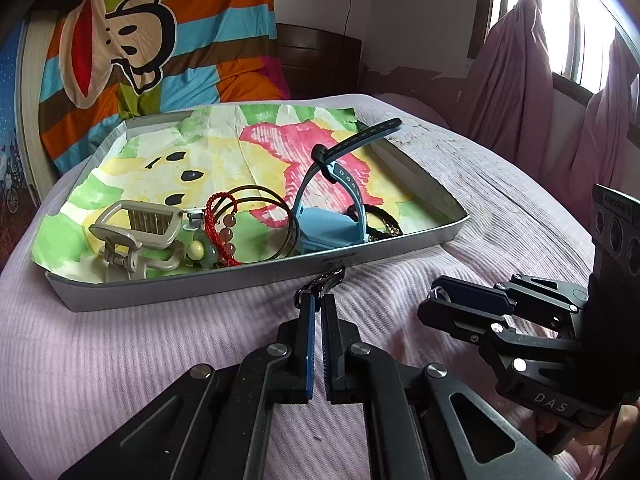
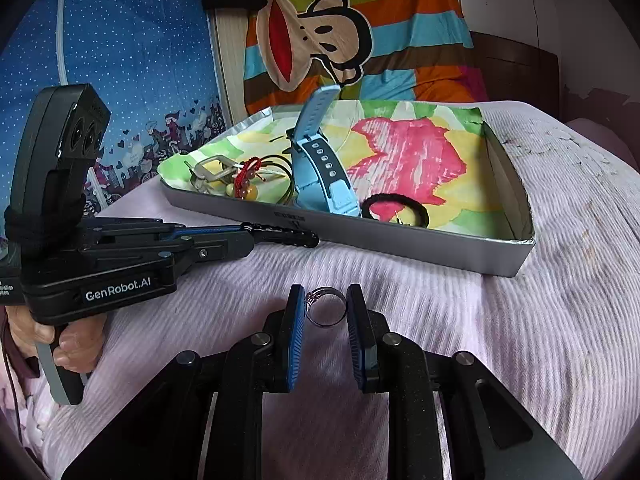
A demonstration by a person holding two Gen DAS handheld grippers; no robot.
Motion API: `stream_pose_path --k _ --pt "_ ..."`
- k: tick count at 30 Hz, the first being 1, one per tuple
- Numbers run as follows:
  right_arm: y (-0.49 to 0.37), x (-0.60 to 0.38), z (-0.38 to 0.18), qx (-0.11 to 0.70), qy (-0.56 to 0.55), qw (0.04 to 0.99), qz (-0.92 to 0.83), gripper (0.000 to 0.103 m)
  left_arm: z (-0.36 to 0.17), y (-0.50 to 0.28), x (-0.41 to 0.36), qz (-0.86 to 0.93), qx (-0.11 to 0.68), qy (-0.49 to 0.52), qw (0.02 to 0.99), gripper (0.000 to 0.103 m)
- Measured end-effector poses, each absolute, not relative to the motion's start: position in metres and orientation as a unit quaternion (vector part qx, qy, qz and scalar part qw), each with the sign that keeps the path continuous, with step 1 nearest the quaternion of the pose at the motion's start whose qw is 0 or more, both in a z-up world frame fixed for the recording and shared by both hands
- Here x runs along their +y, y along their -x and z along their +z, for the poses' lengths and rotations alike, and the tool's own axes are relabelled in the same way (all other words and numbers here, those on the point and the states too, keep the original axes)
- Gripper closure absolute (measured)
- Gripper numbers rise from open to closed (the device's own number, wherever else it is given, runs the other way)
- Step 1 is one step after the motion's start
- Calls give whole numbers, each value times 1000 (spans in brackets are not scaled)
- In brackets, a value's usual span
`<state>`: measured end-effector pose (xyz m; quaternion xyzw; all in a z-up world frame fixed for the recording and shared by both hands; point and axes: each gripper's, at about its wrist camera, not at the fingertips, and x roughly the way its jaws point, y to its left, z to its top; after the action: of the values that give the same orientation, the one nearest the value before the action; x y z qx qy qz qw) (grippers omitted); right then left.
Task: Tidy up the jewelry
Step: 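Carry the hair clip and silver ring over the tray with both tools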
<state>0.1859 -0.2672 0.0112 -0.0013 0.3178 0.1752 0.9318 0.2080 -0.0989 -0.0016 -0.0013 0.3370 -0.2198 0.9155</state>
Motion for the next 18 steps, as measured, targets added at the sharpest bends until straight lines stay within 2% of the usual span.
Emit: stream_pose_path --k 18 --pt "-186 -282 27 280 -21 945 165 84 21 -177 -88 -216 276 0 937 101"
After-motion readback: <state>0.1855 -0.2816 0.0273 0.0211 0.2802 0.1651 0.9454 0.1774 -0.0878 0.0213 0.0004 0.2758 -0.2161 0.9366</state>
